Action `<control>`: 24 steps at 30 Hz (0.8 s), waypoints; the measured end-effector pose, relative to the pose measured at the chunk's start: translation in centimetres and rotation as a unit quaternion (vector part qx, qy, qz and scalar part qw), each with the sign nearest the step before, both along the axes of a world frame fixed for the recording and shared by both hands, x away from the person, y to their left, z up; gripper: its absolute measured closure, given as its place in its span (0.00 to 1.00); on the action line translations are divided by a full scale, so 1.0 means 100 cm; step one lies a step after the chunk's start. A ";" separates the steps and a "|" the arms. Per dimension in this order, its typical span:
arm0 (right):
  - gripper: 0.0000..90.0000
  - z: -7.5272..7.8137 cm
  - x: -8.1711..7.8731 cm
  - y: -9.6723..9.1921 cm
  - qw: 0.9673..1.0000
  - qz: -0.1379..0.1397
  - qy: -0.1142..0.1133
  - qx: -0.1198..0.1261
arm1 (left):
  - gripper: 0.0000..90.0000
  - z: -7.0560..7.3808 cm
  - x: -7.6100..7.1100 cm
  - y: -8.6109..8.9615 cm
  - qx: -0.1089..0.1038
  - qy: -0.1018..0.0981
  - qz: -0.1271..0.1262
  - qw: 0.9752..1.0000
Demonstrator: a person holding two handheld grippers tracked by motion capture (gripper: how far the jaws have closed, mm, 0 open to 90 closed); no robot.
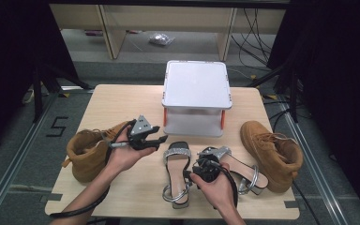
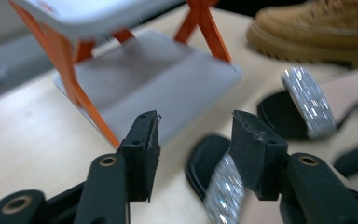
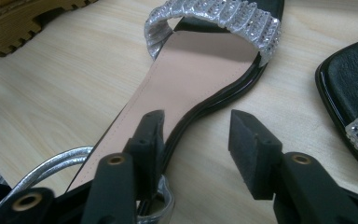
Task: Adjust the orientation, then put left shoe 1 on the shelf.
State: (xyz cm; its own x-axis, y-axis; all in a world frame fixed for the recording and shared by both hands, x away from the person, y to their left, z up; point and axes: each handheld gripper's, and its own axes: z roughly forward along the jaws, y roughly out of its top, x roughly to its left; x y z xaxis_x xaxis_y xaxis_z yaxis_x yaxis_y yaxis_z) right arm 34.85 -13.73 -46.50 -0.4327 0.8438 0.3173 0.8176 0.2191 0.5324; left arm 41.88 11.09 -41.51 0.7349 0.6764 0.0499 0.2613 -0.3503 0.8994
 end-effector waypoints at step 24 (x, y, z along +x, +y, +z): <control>0.40 0.018 -0.001 0.033 0.998 0.042 0.032 -0.039 | 0.89 0.040 0.094 -0.038 -0.030 0.005 0.071 0.997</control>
State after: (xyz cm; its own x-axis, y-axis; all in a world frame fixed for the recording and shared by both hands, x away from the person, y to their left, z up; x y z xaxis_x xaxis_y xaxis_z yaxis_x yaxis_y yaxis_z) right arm 34.71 -10.39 -44.70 -0.4831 0.8291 0.2815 0.8269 0.3264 0.4579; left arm 51.28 7.33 -37.54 0.6321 0.7749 -0.0002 0.3133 -0.2553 0.9147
